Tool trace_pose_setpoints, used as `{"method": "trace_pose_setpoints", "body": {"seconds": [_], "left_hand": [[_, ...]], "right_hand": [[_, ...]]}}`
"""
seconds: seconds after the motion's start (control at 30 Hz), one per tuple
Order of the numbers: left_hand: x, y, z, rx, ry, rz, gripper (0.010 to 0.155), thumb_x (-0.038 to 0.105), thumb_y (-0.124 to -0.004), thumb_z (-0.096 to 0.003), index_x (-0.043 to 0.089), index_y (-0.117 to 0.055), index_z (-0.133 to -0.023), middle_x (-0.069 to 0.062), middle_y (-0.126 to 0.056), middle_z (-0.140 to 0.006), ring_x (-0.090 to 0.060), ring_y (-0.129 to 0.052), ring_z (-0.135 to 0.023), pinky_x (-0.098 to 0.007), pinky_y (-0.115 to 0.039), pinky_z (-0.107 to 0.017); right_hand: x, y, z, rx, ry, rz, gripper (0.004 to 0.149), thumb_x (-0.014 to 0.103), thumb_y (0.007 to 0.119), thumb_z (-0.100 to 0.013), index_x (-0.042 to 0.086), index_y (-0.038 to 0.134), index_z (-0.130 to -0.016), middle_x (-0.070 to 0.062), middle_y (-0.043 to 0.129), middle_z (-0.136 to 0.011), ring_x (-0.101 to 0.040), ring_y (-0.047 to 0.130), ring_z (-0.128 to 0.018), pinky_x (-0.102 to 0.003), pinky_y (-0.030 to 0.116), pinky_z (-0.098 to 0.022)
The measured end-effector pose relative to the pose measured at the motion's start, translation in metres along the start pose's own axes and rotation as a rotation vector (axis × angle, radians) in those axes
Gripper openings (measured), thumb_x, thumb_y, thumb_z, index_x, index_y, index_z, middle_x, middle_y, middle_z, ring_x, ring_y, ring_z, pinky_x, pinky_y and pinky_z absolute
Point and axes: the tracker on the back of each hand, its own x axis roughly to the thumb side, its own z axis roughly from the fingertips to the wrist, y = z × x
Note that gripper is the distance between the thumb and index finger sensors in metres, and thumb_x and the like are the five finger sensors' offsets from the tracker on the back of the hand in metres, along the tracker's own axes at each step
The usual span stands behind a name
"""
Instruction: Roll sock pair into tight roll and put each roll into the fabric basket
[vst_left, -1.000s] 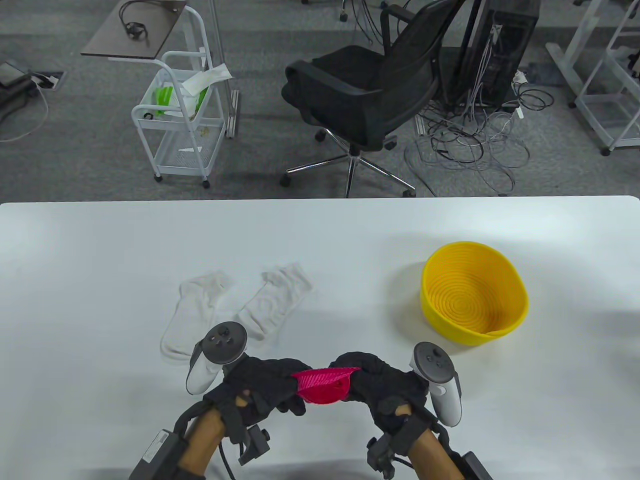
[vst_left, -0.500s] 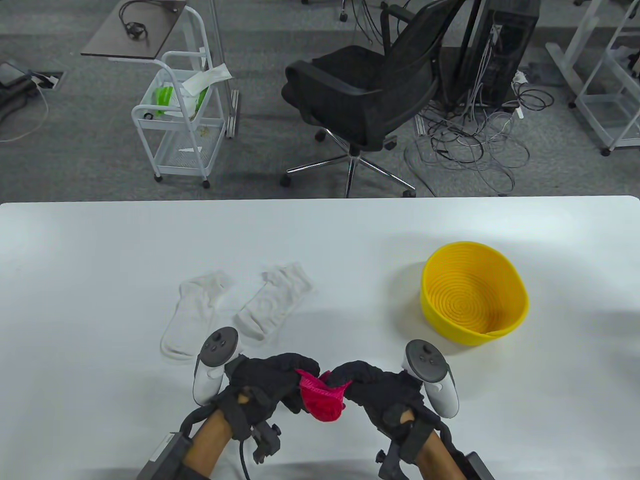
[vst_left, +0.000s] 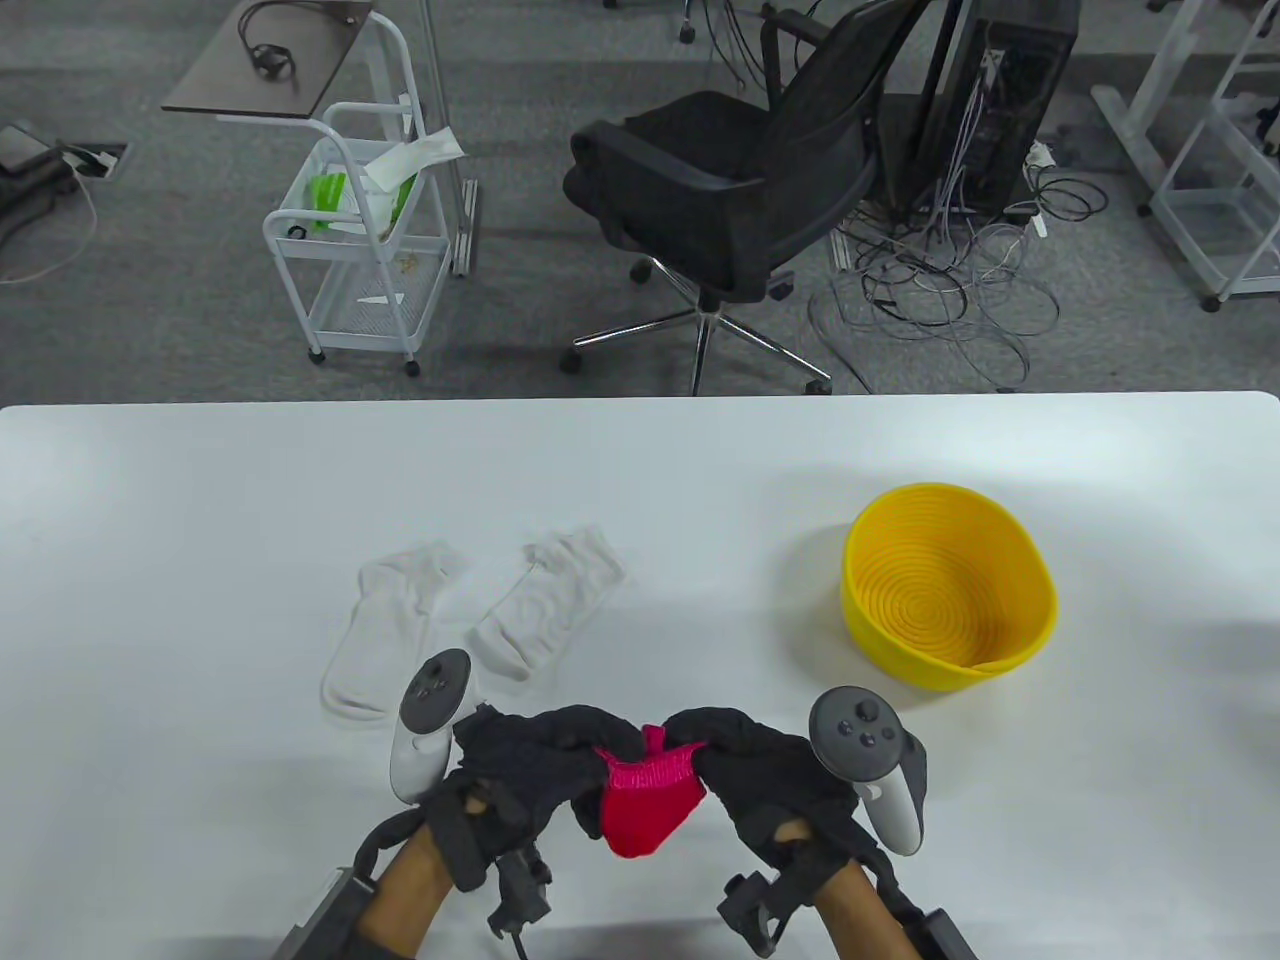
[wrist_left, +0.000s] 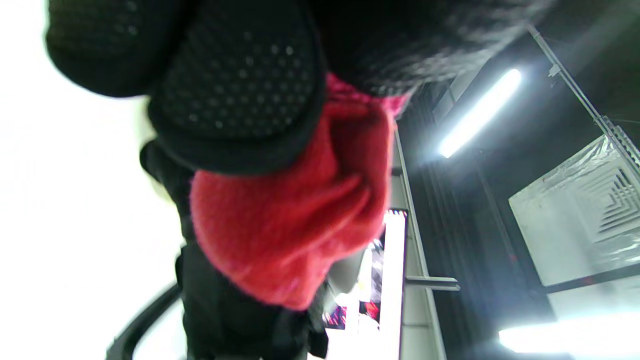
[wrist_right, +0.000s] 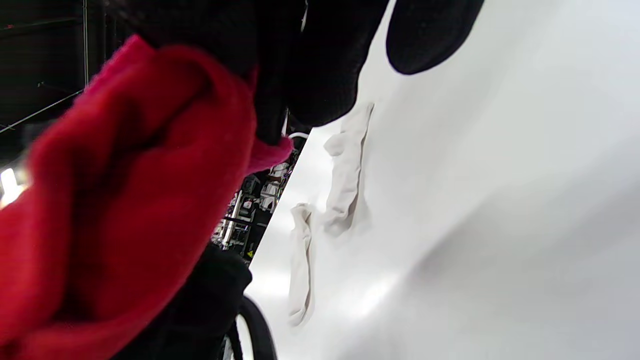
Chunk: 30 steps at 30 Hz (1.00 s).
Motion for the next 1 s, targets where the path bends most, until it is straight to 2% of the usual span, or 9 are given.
{"method": "trace_pose_setpoints", "body": {"seconds": [0.13,0.3,0.43,0.63,0.83,1.0], "left_hand": [[0.002,0.008,0.005,0.118,-0.004,-0.124,0.046,0.032,-0.083,-0.0414,0.029,-0.084,-0.087,-0.001,-0.099,-0.082,-0.022,-0.106,-0.036,-0.046,-0.084,-0.037],[0.0,0.013,0.01,0.227,0.03,-0.173,0.053,0.041,-0.082,-0.0405,0.026,-0.079,-0.092,-0.007,-0.088,-0.092,-0.031,-0.103,-0.053,-0.049,-0.08,-0.042],[0.001,0.018,0.013,0.25,0.053,-0.192,0.057,0.044,-0.078,-0.0409,0.024,-0.075,-0.094,-0.01,-0.083,-0.095,-0.035,-0.096,-0.067,-0.052,-0.076,-0.048],[0.008,0.022,0.018,0.297,0.048,-0.219,0.057,0.045,-0.078,-0.0409,0.023,-0.076,-0.094,-0.012,-0.083,-0.094,-0.035,-0.095,-0.071,-0.053,-0.074,-0.05],[0.012,0.029,0.021,0.317,0.052,-0.219,0.058,0.045,-0.078,-0.041,0.022,-0.076,-0.094,-0.012,-0.083,-0.094,-0.035,-0.094,-0.072,-0.053,-0.074,-0.051],[0.015,0.033,0.024,0.333,0.044,-0.22,0.057,0.045,-0.078,-0.0412,0.022,-0.076,-0.094,-0.012,-0.084,-0.094,-0.035,-0.093,-0.073,-0.053,-0.073,-0.051]], "right_hand": [[0.0,-0.004,0.0,-0.005,-0.002,-0.017,0.039,0.039,0.079,-0.047,0.041,0.076,-0.085,0.013,0.092,-0.088,-0.01,0.089,-0.084,-0.054,0.066,-0.07],[0.006,-0.007,0.004,-0.094,-0.044,0.132,0.04,0.039,0.081,-0.044,0.039,0.078,-0.085,0.011,0.093,-0.086,-0.011,0.09,-0.082,-0.053,0.069,-0.068],[0.006,-0.014,0.005,-0.19,-0.042,0.266,0.041,0.039,0.083,-0.043,0.036,0.08,-0.083,0.009,0.097,-0.081,-0.013,0.094,-0.077,-0.052,0.072,-0.064],[0.01,-0.031,0.006,-0.322,0.062,0.48,0.042,0.04,0.084,-0.042,0.032,0.082,-0.083,0.006,0.099,-0.079,-0.015,0.096,-0.074,-0.052,0.074,-0.061],[0.017,-0.062,-0.002,-0.505,0.189,0.576,0.042,0.043,0.082,-0.043,0.033,0.082,-0.084,0.007,0.098,-0.08,-0.015,0.095,-0.075,-0.052,0.074,-0.061],[0.032,-0.099,-0.012,-0.633,0.273,0.606,0.041,0.046,0.082,-0.042,0.036,0.084,-0.082,0.009,0.098,-0.079,-0.013,0.096,-0.074,-0.051,0.074,-0.062]]}}
